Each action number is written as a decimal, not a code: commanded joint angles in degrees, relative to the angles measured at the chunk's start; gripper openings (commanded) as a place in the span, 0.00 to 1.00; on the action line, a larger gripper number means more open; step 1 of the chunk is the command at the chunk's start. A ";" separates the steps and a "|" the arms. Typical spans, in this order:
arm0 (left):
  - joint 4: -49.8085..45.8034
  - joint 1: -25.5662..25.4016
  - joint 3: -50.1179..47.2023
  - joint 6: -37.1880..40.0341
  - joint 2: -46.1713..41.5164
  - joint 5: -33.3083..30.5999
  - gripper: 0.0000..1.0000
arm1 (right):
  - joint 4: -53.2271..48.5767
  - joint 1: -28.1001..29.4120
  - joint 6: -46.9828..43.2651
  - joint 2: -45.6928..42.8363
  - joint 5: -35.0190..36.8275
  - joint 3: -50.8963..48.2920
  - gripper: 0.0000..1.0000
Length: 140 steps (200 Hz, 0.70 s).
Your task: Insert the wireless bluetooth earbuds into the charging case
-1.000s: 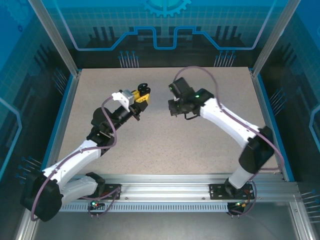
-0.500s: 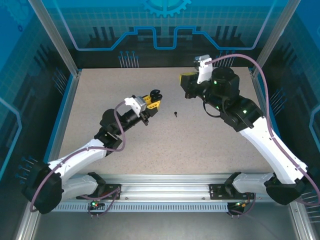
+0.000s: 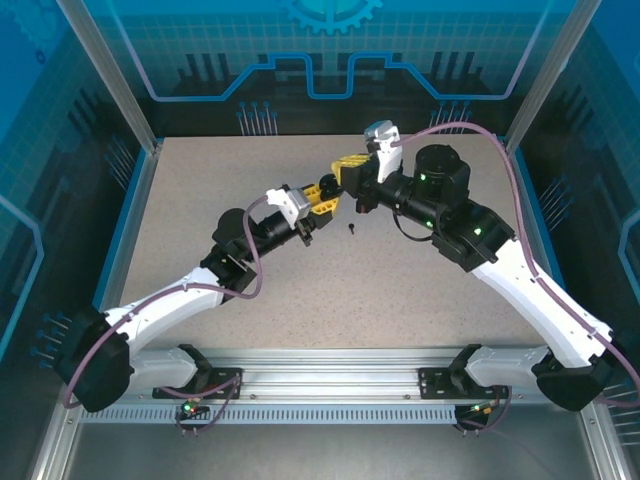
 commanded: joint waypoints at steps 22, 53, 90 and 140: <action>-0.27 -0.44 1.86 1.69 0.05 0.90 0.00 | -2.59 2.32 -3.31 0.62 0.39 -0.52 0.08; -0.57 -0.44 1.88 1.72 0.08 0.71 0.00 | -5.03 3.70 -4.77 0.55 2.60 -0.61 0.07; -0.65 -0.43 2.05 1.69 0.08 0.50 0.00 | -6.25 4.01 -5.39 0.47 4.20 -1.05 0.06; -0.81 -0.45 1.87 1.48 -0.35 0.73 0.00 | -6.43 3.97 -5.76 1.04 6.70 -1.44 0.06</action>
